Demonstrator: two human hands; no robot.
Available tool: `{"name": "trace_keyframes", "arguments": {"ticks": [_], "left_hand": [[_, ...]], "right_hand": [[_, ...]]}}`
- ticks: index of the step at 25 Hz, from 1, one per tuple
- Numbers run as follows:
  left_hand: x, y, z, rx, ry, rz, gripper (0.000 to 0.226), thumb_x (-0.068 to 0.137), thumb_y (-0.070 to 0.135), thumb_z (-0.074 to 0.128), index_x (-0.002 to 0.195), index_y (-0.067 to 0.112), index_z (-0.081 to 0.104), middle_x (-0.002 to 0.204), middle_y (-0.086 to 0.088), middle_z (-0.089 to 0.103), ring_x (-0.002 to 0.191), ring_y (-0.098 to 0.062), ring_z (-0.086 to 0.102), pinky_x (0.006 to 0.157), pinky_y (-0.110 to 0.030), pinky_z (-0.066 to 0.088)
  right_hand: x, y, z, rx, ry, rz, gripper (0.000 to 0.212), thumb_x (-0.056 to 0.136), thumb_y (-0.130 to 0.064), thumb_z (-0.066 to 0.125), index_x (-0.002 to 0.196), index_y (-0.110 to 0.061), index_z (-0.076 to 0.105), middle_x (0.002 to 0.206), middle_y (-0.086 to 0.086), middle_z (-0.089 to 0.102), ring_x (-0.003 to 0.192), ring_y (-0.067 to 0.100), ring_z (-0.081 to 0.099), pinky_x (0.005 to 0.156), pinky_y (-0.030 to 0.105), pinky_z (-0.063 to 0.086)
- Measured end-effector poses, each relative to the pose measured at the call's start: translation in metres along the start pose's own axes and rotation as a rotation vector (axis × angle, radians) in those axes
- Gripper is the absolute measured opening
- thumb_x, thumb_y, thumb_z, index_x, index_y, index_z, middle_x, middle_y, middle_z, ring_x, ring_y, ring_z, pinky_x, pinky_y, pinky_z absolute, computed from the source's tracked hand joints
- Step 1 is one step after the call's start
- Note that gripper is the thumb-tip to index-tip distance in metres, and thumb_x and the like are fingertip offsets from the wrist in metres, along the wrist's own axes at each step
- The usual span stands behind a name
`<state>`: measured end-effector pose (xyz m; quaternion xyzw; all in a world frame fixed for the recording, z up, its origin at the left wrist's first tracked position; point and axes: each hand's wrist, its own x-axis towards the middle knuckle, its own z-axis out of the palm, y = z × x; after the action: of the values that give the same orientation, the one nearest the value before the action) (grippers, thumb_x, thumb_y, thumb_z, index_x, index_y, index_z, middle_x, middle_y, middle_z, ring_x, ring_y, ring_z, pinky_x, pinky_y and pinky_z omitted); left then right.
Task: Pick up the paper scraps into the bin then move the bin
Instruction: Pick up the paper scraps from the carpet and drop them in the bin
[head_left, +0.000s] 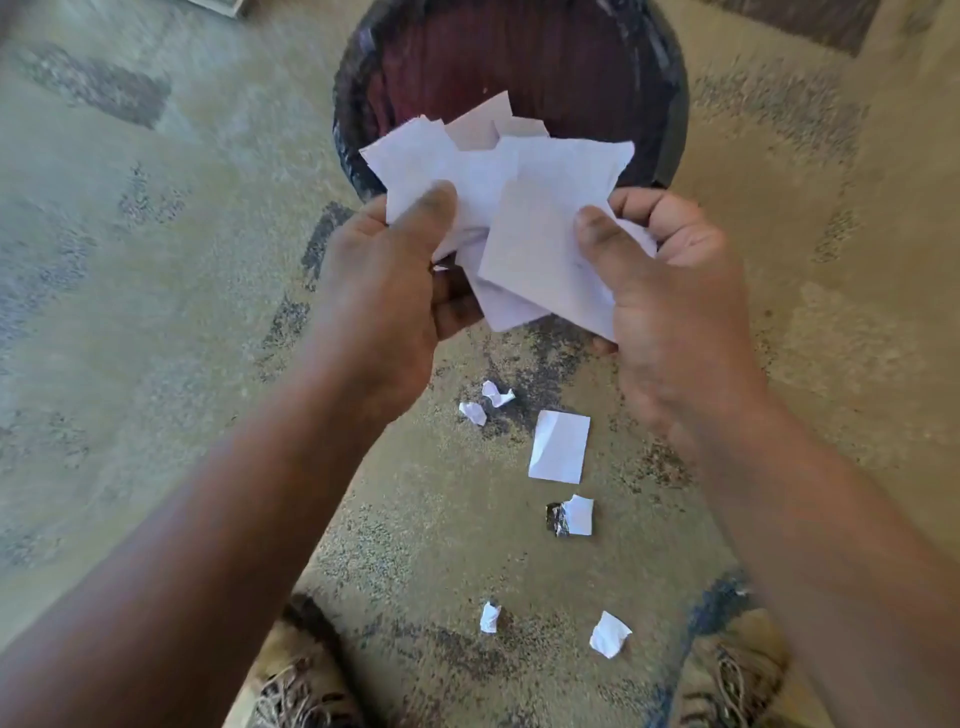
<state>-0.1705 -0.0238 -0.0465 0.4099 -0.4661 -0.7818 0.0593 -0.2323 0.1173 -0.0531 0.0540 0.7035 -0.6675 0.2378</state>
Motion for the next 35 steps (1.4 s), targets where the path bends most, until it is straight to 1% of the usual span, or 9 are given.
{"name": "trace_keyframes", "arguments": {"ticks": [7,11,14,17,20,22,26,31,35], "left_hand": [[0.038,0.054,0.016,-0.053,-0.133,-0.212,0.039,0.105,0.025,0.045,0.115,-0.012,0.054,0.118,-0.034,0.066,0.104,-0.040,0.074,0.094,-0.044,0.061],[0.042,0.045,0.009,-0.054,-0.095,-0.165,0.050,0.103,0.020,0.049,0.143,-0.010,0.040,0.135,-0.036,0.055,0.110,-0.040,0.070,0.093,-0.041,0.061],[0.029,0.017,0.000,0.142,0.004,0.086,0.021,0.097,0.002,0.047,0.106,0.002,0.066,0.094,-0.015,0.077,0.078,-0.023,0.077,0.065,-0.029,0.061],[0.022,-0.045,-0.025,0.404,-0.041,0.188,0.029,0.093,-0.008,0.045,0.084,0.011,0.065,0.071,-0.008,0.070,0.057,-0.021,0.064,0.050,-0.027,0.050],[0.045,-0.133,-0.056,0.934,-0.113,-0.011,0.022,0.097,0.007,0.059,0.113,0.019,0.068,0.114,-0.006,0.071,0.096,-0.019,0.069,0.089,-0.043,0.060],[0.061,-0.178,-0.070,1.287,-0.270,-0.092,0.057,0.094,0.019,0.067,0.146,0.031,0.047,0.153,-0.009,0.042,0.135,-0.031,0.048,0.113,-0.055,0.044],[0.076,-0.219,-0.071,1.789,-0.549,-0.008,0.098,0.091,0.014,0.070,0.159,0.046,0.008,0.169,-0.003,-0.004,0.152,-0.042,0.012,0.113,-0.060,0.041],[0.082,-0.238,-0.088,1.735,-0.564,0.244,0.040,0.098,0.002,0.053,0.130,0.024,0.062,0.139,-0.007,0.045,0.123,-0.034,0.046,0.090,-0.051,0.057],[0.062,-0.244,-0.099,1.335,-0.323,-0.005,0.012,0.097,0.011,0.066,0.105,0.016,0.073,0.108,0.001,0.066,0.087,-0.015,0.063,0.079,-0.028,0.056]], "right_hand": [[0.055,-0.052,0.006,0.135,-0.069,0.260,0.014,0.098,-0.017,0.060,0.096,-0.004,0.060,0.087,0.019,0.075,0.064,0.022,0.072,0.052,0.021,0.054],[0.053,-0.043,0.011,0.206,-0.137,0.294,0.012,0.099,-0.012,0.049,0.102,-0.001,0.051,0.102,0.027,0.071,0.077,0.029,0.079,0.057,0.021,0.057],[0.041,-0.027,0.004,0.111,-0.194,0.173,0.016,0.093,0.001,0.046,0.096,-0.006,0.060,0.076,0.013,0.073,0.052,0.017,0.067,0.040,0.020,0.046],[0.024,0.016,-0.017,-0.205,-0.321,0.128,0.024,0.092,0.005,0.048,0.083,-0.007,0.066,0.063,0.010,0.068,0.041,0.016,0.055,0.035,0.022,0.035],[0.024,0.099,-0.040,-0.685,-0.347,0.216,0.012,0.092,-0.007,0.061,0.097,-0.013,0.070,0.083,0.008,0.070,0.064,0.017,0.066,0.057,0.036,0.057],[0.029,0.155,-0.053,-1.026,-0.434,0.257,0.046,0.087,-0.020,0.073,0.131,-0.018,0.060,0.116,0.005,0.064,0.101,0.025,0.067,0.087,0.040,0.056],[0.025,0.231,-0.060,-1.456,-0.546,0.240,0.092,0.079,-0.037,0.083,0.154,-0.031,0.029,0.150,0.003,0.029,0.132,0.035,0.039,0.095,0.042,0.046],[0.028,0.259,-0.058,-1.475,-0.528,0.063,0.033,0.090,-0.031,0.074,0.112,-0.017,0.053,0.123,0.007,0.051,0.117,0.033,0.048,0.082,0.037,0.042],[0.032,0.253,-0.063,-1.090,-0.357,0.293,0.024,0.086,-0.021,0.074,0.075,-0.019,0.053,0.082,0.001,0.057,0.077,0.025,0.055,0.058,0.031,0.030]]}}
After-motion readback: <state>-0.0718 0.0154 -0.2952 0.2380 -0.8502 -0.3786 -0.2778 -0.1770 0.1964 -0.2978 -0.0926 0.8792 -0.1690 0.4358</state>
